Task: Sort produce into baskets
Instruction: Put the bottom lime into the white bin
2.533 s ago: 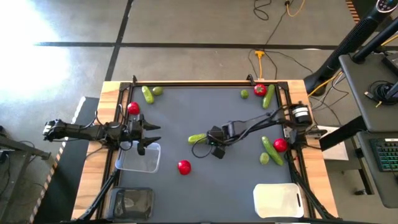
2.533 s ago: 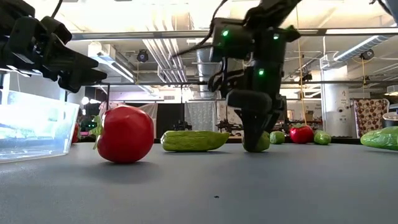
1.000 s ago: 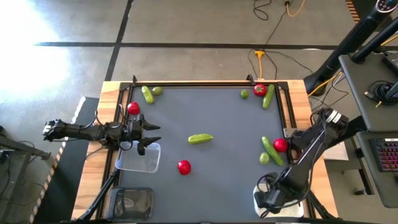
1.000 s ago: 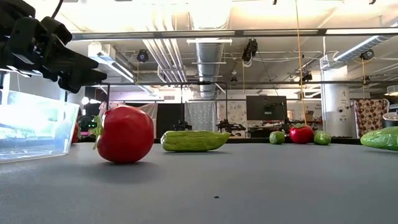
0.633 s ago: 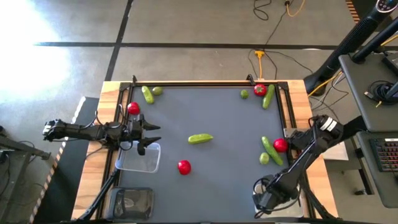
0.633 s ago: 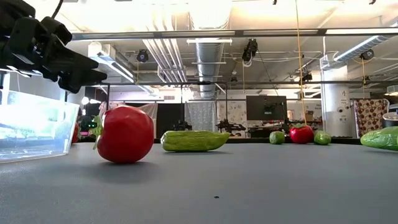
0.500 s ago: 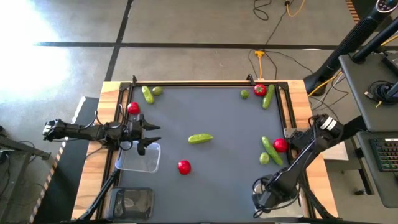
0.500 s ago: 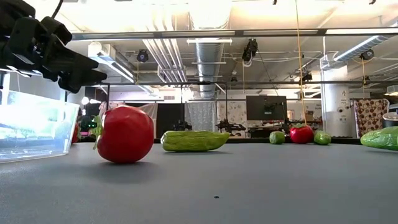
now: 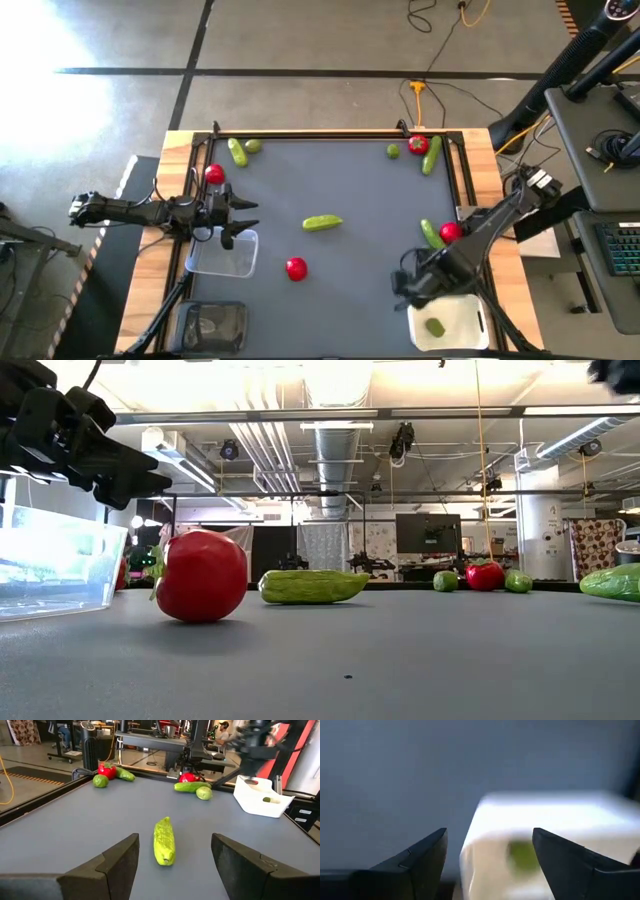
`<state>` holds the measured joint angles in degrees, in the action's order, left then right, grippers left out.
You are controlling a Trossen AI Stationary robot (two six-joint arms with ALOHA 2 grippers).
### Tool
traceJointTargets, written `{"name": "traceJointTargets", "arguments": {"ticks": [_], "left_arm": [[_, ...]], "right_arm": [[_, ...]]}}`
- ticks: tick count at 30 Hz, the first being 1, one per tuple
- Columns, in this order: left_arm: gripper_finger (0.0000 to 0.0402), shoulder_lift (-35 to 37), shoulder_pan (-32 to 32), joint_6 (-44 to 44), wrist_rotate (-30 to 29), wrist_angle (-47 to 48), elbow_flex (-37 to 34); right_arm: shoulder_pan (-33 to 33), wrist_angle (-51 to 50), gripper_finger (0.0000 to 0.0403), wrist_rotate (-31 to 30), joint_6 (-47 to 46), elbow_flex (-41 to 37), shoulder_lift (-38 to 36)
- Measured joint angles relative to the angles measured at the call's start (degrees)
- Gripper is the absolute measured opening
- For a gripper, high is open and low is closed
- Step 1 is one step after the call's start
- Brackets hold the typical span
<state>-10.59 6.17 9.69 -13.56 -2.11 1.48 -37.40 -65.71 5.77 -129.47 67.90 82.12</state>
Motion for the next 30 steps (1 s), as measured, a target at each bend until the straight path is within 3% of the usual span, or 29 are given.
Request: {"name": "traceJointTargets", "arguments": {"ticks": [4,14,20,26,30], "left_arm": [[0.0231,0.00,-0.01,0.00,0.00,0.00,0.00],[0.0231,0.00,-0.02,0.02,0.00,0.00,0.00],[0.0231,0.00,-0.02,0.00,0.00,0.00,0.00],[0.0231,0.00,0.00,0.00,0.00,0.00,0.01],[0.0231,0.00,-0.01,0.01,0.00,0.00,0.00]], "right_arm": [[4.52,-5.55,0.0279,-0.92,0.43,-3.64,-0.03],[12.64,0.17,0.0276,-0.92,3.64,-16.44,0.38],[15.58,12.01,0.0252,-1.36,4.55,-22.97,0.43],[16.43,13.84,0.0224,-2.79,6.06,-24.79,1.41],[16.45,13.42,0.0198,-8.21,5.29,-24.80,1.51]]}}
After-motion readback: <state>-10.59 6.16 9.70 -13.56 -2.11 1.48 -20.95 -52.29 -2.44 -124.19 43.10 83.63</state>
